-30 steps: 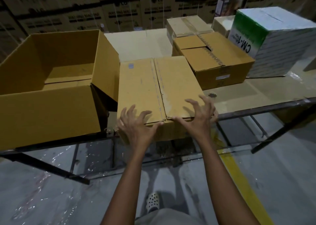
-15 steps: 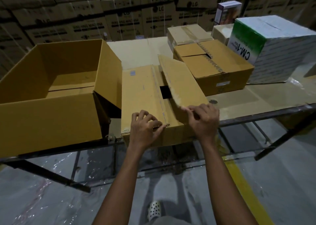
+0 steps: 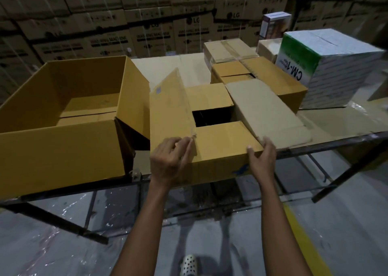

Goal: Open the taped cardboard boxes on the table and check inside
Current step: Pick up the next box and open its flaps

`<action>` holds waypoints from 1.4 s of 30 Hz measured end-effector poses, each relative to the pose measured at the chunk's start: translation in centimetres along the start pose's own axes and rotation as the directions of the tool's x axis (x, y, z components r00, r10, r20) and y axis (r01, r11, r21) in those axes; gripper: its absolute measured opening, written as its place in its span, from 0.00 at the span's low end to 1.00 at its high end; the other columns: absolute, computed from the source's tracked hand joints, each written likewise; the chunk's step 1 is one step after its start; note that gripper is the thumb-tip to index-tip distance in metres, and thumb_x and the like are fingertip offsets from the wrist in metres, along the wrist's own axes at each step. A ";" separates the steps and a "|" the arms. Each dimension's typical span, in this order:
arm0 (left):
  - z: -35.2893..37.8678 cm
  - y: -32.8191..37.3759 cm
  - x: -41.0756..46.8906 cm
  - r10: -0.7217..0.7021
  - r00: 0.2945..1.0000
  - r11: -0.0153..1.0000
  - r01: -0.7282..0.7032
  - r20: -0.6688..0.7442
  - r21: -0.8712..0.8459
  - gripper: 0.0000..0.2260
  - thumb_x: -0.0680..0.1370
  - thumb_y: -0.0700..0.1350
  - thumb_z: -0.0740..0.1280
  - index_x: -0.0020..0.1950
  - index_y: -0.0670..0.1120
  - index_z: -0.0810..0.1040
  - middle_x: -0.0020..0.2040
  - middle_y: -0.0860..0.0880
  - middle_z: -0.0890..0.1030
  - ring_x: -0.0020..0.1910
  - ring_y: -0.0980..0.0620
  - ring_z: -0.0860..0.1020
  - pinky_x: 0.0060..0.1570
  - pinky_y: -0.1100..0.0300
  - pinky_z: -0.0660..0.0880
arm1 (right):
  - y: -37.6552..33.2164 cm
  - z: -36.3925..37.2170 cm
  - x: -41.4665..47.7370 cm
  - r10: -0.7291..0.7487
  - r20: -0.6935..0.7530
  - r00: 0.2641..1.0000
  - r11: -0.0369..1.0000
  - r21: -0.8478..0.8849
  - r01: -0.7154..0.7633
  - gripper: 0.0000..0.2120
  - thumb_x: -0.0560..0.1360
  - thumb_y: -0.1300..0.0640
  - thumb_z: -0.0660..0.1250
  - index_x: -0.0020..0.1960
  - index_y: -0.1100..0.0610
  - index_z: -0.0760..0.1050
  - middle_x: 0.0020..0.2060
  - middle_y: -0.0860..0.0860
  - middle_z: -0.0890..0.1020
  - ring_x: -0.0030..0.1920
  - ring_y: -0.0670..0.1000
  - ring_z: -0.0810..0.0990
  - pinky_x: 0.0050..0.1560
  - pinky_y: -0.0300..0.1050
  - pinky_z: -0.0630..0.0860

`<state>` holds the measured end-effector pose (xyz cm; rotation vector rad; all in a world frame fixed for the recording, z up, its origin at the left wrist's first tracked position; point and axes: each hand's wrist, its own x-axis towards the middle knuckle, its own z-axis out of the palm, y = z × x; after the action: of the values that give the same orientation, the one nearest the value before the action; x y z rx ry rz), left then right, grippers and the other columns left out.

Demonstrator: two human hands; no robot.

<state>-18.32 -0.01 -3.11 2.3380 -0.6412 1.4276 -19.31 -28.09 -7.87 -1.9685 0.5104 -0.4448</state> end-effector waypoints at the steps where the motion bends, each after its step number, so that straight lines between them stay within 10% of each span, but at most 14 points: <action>1: -0.3 -0.4 0.0 -0.026 0.999 0.999 0.027 -0.029 0.023 0.08 0.80 0.43 0.73 0.57 0.43 0.83 0.44 0.42 0.84 0.38 0.47 0.82 0.31 0.54 0.80 | 0.2 0.4 -0.4 -0.045 0.017 0.999 0.997 -0.062 0.046 0.27 0.83 0.53 0.67 0.79 0.57 0.64 0.79 0.56 0.62 0.78 0.56 0.61 0.77 0.57 0.64; 5: -2.6 -2.3 0.5 -0.267 0.943 0.962 0.272 -0.199 -0.002 0.11 0.82 0.39 0.68 0.64 0.42 0.75 0.50 0.40 0.83 0.43 0.52 0.80 0.42 0.65 0.78 | -0.3 1.1 -0.7 -0.087 -0.017 0.996 0.969 -0.232 0.080 0.18 0.81 0.50 0.68 0.69 0.52 0.76 0.78 0.52 0.66 0.78 0.53 0.59 0.74 0.67 0.62; 8: -4.9 -3.5 0.6 -0.572 0.749 0.818 0.554 -0.336 -0.155 0.10 0.83 0.40 0.66 0.64 0.41 0.73 0.54 0.40 0.81 0.50 0.60 0.75 0.47 0.73 0.74 | -0.7 1.3 -1.1 -0.095 -0.022 0.995 0.957 -0.278 0.085 0.15 0.80 0.49 0.70 0.65 0.49 0.78 0.77 0.50 0.66 0.78 0.52 0.60 0.72 0.67 0.58; 17: -7.7 -7.5 -3.7 -0.882 0.208 0.386 0.834 -0.423 -0.394 0.12 0.79 0.42 0.67 0.61 0.41 0.75 0.59 0.45 0.77 0.52 0.55 0.77 0.52 0.52 0.81 | -1.8 2.2 -1.7 -0.073 -0.046 0.996 0.942 -0.330 0.054 0.12 0.79 0.50 0.70 0.62 0.50 0.81 0.79 0.53 0.65 0.79 0.55 0.57 0.70 0.67 0.57; 21: -7.5 -6.1 -2.3 -0.676 0.470 0.574 0.819 -0.567 -0.005 0.10 0.75 0.39 0.68 0.56 0.43 0.78 0.60 0.39 0.75 0.62 0.46 0.69 0.66 0.62 0.66 | -2.3 2.2 -2.0 -0.087 -0.063 0.994 0.937 -0.343 0.061 0.11 0.78 0.50 0.71 0.60 0.50 0.81 0.79 0.53 0.65 0.81 0.54 0.55 0.72 0.72 0.52; 25: -3.8 -3.8 1.2 -0.505 0.852 0.857 0.514 -0.139 0.037 0.07 0.76 0.38 0.68 0.54 0.43 0.79 0.51 0.45 0.80 0.55 0.46 0.75 0.64 0.68 0.60 | -3.3 2.5 -2.3 -0.118 -0.039 0.992 0.942 -0.319 0.099 0.12 0.77 0.49 0.72 0.60 0.47 0.81 0.79 0.51 0.66 0.81 0.52 0.55 0.73 0.69 0.50; 29: 2.1 -3.7 2.3 -0.581 0.688 0.765 0.645 0.435 0.001 0.11 0.79 0.47 0.69 0.61 0.49 0.79 0.56 0.50 0.80 0.60 0.48 0.74 0.60 0.58 0.68 | -4.0 2.6 -2.7 -0.165 -0.009 0.986 0.949 -0.272 0.157 0.11 0.77 0.49 0.73 0.59 0.46 0.82 0.78 0.50 0.69 0.80 0.52 0.58 0.71 0.64 0.53; 35: 8.2 -6.2 1.7 -0.527 0.423 0.812 0.505 0.737 0.291 0.24 0.84 0.56 0.57 0.75 0.44 0.70 0.73 0.43 0.73 0.75 0.42 0.65 0.76 0.43 0.57 | -4.8 2.1 -3.2 -0.236 0.024 0.971 0.946 -0.222 0.235 0.09 0.77 0.49 0.74 0.57 0.45 0.82 0.75 0.49 0.72 0.80 0.53 0.60 0.74 0.68 0.53; 42: 7.8 -7.2 5.4 -0.633 0.553 0.697 0.712 0.542 0.087 0.12 0.80 0.53 0.66 0.59 0.51 0.84 0.57 0.50 0.84 0.63 0.47 0.76 0.70 0.43 0.61 | -5.4 0.8 -2.1 -0.270 0.108 0.957 0.940 -0.185 0.286 0.12 0.77 0.47 0.74 0.60 0.42 0.81 0.75 0.47 0.72 0.79 0.52 0.62 0.75 0.69 0.56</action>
<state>-6.55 1.11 -2.10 2.4400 0.0921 0.3490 -19.83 -24.20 -3.51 -2.2549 0.2301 -0.5032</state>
